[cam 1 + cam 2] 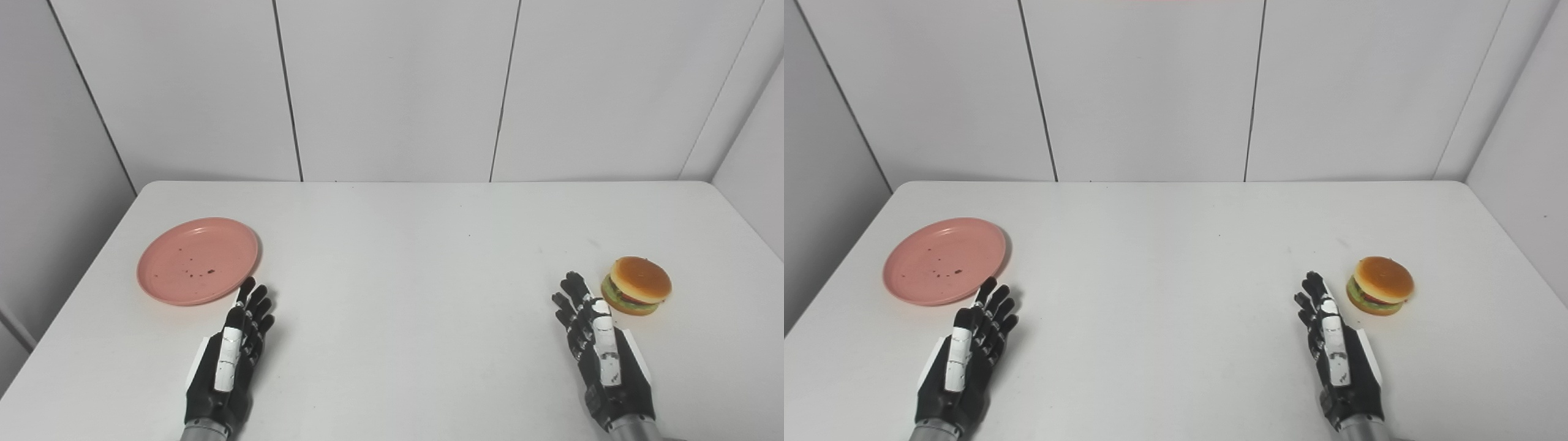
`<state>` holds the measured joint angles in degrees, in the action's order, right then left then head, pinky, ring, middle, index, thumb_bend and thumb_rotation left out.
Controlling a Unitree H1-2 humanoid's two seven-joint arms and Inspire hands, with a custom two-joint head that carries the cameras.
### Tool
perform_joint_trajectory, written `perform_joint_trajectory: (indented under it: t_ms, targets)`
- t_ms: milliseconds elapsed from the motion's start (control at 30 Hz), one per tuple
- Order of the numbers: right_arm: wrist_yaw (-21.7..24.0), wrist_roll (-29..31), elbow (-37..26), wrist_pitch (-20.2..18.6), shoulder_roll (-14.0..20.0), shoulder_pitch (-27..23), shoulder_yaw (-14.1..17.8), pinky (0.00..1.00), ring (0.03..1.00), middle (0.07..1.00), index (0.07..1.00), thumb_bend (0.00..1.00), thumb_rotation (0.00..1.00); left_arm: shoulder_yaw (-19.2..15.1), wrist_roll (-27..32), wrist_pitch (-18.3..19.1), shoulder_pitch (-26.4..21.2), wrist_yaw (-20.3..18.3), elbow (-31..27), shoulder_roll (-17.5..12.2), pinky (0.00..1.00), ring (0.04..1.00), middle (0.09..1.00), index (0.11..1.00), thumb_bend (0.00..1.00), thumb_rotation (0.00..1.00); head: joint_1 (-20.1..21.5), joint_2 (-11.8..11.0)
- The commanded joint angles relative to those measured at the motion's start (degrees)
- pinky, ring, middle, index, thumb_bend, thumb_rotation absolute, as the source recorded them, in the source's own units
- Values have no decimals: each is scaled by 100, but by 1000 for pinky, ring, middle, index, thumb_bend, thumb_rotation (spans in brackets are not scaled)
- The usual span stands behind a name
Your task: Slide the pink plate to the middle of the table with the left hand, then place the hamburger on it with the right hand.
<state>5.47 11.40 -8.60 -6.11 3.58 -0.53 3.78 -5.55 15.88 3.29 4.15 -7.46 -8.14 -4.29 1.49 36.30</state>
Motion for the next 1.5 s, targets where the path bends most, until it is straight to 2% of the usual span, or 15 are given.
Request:
perform_joint_trajectory:
  t_ms: [0, 1133, 1267, 1433, 1467]
  targets:
    - [-3, 52, -135, 82, -9, -91, 28, 995, 950, 968, 953, 861, 1000, 12, -47, -89, -9, -35, -107, -67, 1000, 1000, 1000, 1000, 1000, 882, -6, -4]
    - [5, 91, -251, -133, 0, -83, 10, 976, 925, 946, 945, 850, 1000, 13, -24, 15, -1, -27, -183, -82, 1000, 1000, 999, 1000, 1000, 874, -25, 9]
    - [36, 125, -178, -88, 33, -93, 37, 980, 927, 949, 947, 853, 1000, 46, -74, -26, -16, -20, -119, -56, 1000, 1000, 997, 1000, 1000, 877, -161, -62]
    - [149, 239, 85, 94, 164, -123, 126, 970, 923, 954, 952, 862, 1000, 141, -252, -162, -10, 45, -12, 81, 1000, 1000, 985, 1000, 1000, 862, -627, -340]
    - [181, 276, 142, 134, 191, -129, 145, 972, 924, 954, 952, 864, 1000, 165, -296, -165, -5, 64, -15, 109, 1000, 1000, 981, 1000, 1000, 863, -627, -340]
